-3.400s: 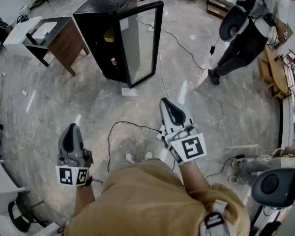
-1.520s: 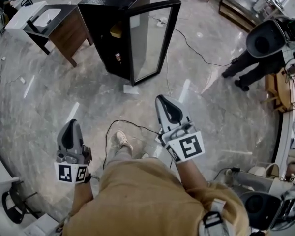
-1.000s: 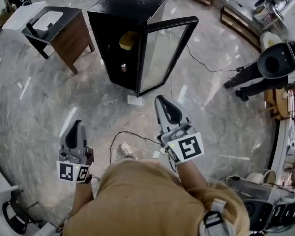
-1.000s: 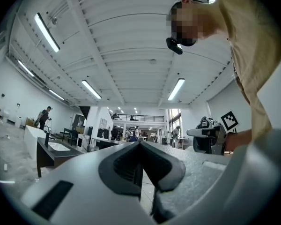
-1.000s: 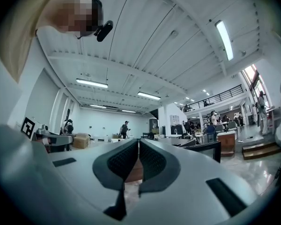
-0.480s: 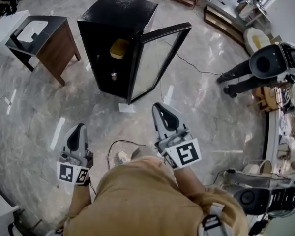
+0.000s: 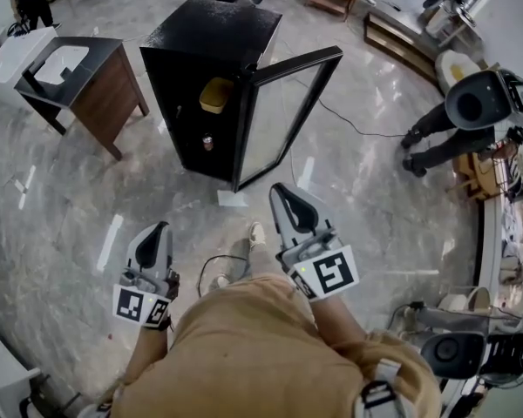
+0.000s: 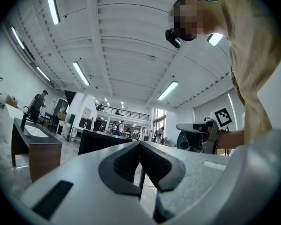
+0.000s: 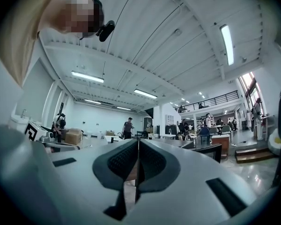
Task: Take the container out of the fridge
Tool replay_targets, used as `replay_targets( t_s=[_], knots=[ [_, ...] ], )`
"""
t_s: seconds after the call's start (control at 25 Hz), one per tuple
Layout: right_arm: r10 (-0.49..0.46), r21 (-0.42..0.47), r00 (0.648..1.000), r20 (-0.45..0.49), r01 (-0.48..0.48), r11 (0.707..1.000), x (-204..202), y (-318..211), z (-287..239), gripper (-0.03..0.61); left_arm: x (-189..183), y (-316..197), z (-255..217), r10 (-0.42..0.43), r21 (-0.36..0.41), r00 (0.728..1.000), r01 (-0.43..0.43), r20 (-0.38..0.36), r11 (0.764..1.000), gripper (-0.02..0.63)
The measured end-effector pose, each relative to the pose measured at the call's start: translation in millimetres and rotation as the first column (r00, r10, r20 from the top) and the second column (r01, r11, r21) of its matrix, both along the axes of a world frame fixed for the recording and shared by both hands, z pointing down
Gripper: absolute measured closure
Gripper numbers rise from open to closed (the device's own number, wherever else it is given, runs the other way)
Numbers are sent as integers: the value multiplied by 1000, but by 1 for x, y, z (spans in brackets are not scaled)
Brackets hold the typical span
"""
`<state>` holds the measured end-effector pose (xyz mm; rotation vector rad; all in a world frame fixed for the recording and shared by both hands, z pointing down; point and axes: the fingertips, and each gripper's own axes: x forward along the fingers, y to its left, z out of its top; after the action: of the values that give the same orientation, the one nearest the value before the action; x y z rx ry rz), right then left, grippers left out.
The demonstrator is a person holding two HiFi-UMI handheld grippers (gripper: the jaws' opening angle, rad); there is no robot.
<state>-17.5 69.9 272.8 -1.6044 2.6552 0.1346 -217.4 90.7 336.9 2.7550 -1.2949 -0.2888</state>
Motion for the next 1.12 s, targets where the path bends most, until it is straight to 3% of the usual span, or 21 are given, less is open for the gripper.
replay_targets(
  t_s=[0.36,0.64,0.84,0.96,1.12],
  knots=[
    [-99,30,994,47,97,995,12,-74,4,572,30,-49,4,-46,9,997,45,67,999,612],
    [-126,48,991,42,124,991,54,-142,-2,572,55,-126,-13,-131,86,982,121,133,989,612],
    [-131,21,990,47,130,991,71,-177,2,572,64,-165,-3,-130,62,979,122,158,991,612],
    [-139,-7,989,49,139,990,71,-190,12,572,68,-187,15,-95,20,975,93,198,995,612],
    [-143,-51,988,58,146,988,69,-198,30,572,87,-211,50,23,-53,968,-10,249,999,612]
  ],
)
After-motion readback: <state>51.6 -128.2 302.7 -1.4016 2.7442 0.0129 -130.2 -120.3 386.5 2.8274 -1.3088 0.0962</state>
